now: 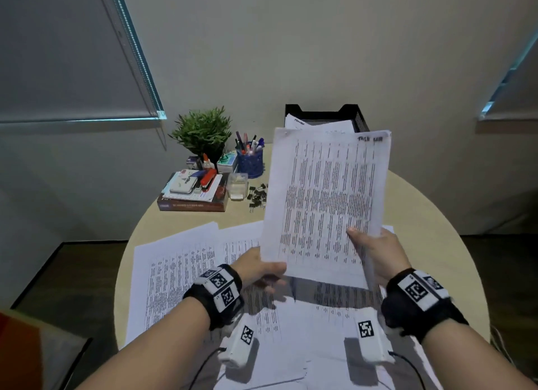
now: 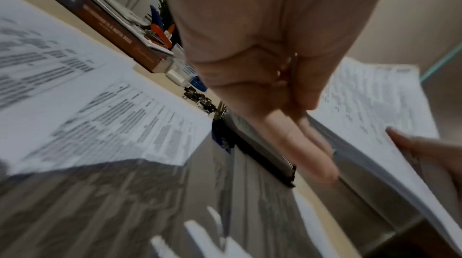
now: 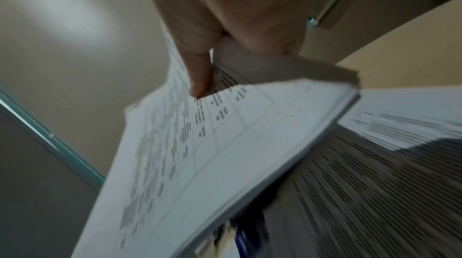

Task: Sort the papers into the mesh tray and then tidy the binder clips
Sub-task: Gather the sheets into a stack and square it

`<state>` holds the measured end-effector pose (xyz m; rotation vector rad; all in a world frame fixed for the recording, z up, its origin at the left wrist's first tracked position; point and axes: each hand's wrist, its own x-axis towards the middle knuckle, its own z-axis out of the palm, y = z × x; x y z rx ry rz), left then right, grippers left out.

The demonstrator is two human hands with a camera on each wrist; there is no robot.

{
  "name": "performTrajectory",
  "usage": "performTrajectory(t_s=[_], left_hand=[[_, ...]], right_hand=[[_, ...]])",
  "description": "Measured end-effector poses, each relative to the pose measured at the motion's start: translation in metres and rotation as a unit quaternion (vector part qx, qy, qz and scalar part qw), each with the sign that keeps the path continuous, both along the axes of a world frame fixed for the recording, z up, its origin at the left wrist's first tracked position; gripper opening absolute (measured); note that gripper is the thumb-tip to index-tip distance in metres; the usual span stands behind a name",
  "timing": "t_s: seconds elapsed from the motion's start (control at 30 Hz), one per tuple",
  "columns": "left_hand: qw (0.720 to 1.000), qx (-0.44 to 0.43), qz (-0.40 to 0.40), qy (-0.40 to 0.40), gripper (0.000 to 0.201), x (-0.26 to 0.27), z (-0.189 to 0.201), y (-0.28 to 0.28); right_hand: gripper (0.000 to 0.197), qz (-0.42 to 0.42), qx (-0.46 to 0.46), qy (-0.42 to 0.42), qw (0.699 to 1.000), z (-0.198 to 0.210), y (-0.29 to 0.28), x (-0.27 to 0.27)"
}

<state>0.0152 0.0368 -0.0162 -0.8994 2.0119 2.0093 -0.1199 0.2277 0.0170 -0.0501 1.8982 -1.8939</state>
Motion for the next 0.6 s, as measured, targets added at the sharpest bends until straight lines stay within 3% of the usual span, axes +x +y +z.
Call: performTrajectory(t_s=[0.07, 0.17, 0.4, 0.5, 0.6], left_hand=[[0.998, 0.056, -0.025, 0.013, 0.020, -0.009, 0.008, -0.005], [0.995, 0.092, 0.004, 0.039, 0.022, -0.036, 0.024, -0.012], [0.986, 0.068, 0.083, 0.126, 0.028, -0.115, 0.061, -0.036], [0.978, 0.040, 0.148, 0.139, 0.036, -0.154, 0.063, -0.046], [0.968, 0.052, 0.201, 0.142, 0.037, -0.182, 0.062, -0.051]], right_hand=[[0.024, 0.006, -0.042, -0.011, 0.999, 0.015, -0.002, -0.020], [0.037, 0.001, -0.090, -0.028, 0.996, 0.027, -0.011, -0.053], [0.036, 0.030, -0.087, -0.007, 0.996, 0.060, -0.036, -0.132], [0.038, 0.058, -0.036, 0.015, 0.998, 0.067, -0.051, -0.163], [0.030, 0.077, 0.103, 0.057, 0.990, 0.060, -0.065, -0.187]])
